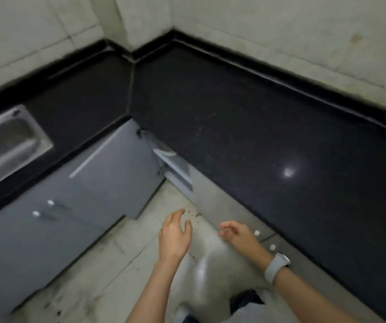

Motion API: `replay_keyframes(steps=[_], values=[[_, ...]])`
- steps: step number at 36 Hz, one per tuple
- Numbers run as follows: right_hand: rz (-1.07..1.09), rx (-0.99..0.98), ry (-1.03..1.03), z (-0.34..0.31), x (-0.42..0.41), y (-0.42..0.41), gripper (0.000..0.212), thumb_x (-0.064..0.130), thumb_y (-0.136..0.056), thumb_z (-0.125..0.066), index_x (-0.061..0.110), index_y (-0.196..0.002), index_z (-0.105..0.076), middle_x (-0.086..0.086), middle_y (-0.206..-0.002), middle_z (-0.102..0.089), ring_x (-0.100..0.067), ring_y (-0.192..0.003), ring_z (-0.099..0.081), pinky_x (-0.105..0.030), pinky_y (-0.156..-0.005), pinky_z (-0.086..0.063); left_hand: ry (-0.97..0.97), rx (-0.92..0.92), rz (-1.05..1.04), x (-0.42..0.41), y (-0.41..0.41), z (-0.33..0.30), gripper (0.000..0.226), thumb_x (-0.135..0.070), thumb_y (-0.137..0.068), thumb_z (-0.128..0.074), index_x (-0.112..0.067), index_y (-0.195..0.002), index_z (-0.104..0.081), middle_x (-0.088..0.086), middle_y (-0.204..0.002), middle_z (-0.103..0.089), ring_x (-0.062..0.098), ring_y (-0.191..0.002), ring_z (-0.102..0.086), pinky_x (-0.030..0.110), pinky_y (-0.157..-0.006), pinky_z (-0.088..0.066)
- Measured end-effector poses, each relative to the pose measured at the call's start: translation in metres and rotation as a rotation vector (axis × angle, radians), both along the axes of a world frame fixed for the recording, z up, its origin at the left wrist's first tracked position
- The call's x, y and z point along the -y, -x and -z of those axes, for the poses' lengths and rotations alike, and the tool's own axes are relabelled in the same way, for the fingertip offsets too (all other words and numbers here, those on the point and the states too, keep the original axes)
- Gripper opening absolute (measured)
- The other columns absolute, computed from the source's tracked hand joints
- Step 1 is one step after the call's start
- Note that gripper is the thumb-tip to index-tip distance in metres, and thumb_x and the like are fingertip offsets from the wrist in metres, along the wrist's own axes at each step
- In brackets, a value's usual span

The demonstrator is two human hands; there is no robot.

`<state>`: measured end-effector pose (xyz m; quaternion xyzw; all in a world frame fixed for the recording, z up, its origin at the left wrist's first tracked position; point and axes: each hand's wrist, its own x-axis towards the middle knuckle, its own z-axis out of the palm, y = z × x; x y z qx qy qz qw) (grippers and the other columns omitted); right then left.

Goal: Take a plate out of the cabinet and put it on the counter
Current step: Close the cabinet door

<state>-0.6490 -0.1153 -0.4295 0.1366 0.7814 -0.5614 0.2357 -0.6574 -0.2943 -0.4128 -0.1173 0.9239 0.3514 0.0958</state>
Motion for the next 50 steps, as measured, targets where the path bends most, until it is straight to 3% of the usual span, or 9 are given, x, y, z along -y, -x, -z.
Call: replay_keyframes(steps=[4,11,15,20,26,36,40,45,50], values=[[-0.137,0.022,0.023,0.002,0.093,-0.006,0.025,-0.008,-0.088,-0.036,-0.002,-0.097,-0.059,-0.007,-0.073,-0.056,-0.005,-0.054,-0.054,-0.006,-0.046,-0.038,-0.027,0.026,-0.171,0.105,-0.032,-0.004,0.038,-0.021,-0.089,-0.048,-0.014,-0.126,-0.049,0.01,-0.134,-0.054,0.027,-0.123,-0.049,0.038,-0.105,-0.038],[-0.349,-0.006,-0.001,-0.001,0.217,0.018,0.033,0.002,-0.088,-0.038,0.028,-0.08,-0.058,0.002,-0.078,-0.061,-0.011,-0.069,-0.056,-0.017,-0.058,-0.041,-0.009,0.016,-0.364,0.234,-0.044,-0.014,0.037,-0.021,-0.09,-0.047,-0.011,-0.126,-0.05,0.013,-0.13,-0.055,0.027,-0.122,-0.049,0.035,-0.102,-0.038],[-0.424,-0.048,-0.039,-0.005,0.269,0.047,0.024,0.006,-0.09,-0.039,0.017,-0.095,-0.06,-0.001,-0.084,-0.062,-0.016,-0.077,-0.059,-0.015,-0.065,-0.045,-0.034,-0.004,-0.428,0.277,-0.03,-0.011,0.036,-0.021,-0.09,-0.048,-0.012,-0.124,-0.051,0.01,-0.127,-0.056,0.024,-0.118,-0.052,0.034,-0.1,-0.039],[-0.47,-0.121,-0.096,-0.003,0.324,0.098,0.025,0.008,-0.09,-0.041,0.007,-0.107,-0.06,-0.009,-0.097,-0.065,-0.023,-0.092,-0.06,-0.037,-0.089,-0.049,-0.074,0.002,-0.435,0.318,0.011,0.001,0.037,-0.019,-0.09,-0.047,-0.012,-0.126,-0.049,0.012,-0.129,-0.055,0.025,-0.117,-0.053,0.036,-0.101,-0.041],[-0.505,-0.362,-0.28,0.01,0.373,0.173,0.026,0.012,-0.092,-0.042,0.006,-0.112,-0.058,-0.018,-0.111,-0.065,-0.032,-0.101,-0.06,-0.042,-0.089,-0.049,-0.046,0.026,-0.365,0.358,0.084,0.015,0.04,-0.02,-0.092,-0.046,-0.01,-0.131,-0.045,0.014,-0.133,-0.052,0.027,-0.12,-0.05,0.034,-0.101,-0.04],[-1.009,-0.525,-0.643,0.048,0.443,0.283,0.058,0.011,-0.088,-0.039,0.025,-0.141,-0.02,-0.006,-0.156,-0.013,-0.025,-0.144,-0.007,-0.049,-0.117,-0.011,-0.012,0.112,-0.239,0.408,0.184,0.038,0.04,-0.012,-0.091,-0.046,-0.006,-0.13,-0.044,0.018,-0.13,-0.053,0.03,-0.117,-0.051,0.034,-0.099,-0.04],[-1.046,-0.485,-0.718,0.06,0.452,0.287,0.049,0.019,-0.089,-0.037,0.025,-0.137,-0.028,-0.005,-0.154,-0.021,-0.024,-0.144,-0.003,-0.053,-0.116,-0.002,-0.037,0.192,-0.158,0.419,0.194,0.048,0.041,-0.011,-0.091,-0.045,-0.006,-0.131,-0.043,0.018,-0.133,-0.05,0.03,-0.12,-0.049,0.034,-0.102,-0.038],[-0.927,-0.563,-0.81,0.064,0.439,0.274,0.027,0.023,-0.081,-0.046,0.022,-0.106,-0.057,-0.005,-0.12,-0.063,-0.027,-0.128,-0.045,-0.053,-0.107,-0.035,-0.055,0.25,0.013,0.424,0.213,0.058,0.04,-0.014,-0.09,-0.044,-0.01,-0.13,-0.045,0.014,-0.135,-0.051,0.028,-0.12,-0.051,0.036,-0.101,-0.041],[-0.712,-0.483,-0.831,0.06,0.41,0.236,0.024,0.028,-0.085,-0.039,0.016,-0.086,-0.06,-0.007,-0.124,-0.062,-0.027,-0.13,-0.043,-0.048,-0.107,-0.022,-0.06,0.271,0.242,0.414,0.24,0.063,0.04,-0.018,-0.09,-0.044,-0.014,-0.13,-0.046,0.01,-0.134,-0.053,0.027,-0.12,-0.052,0.039,-0.101,-0.044]])
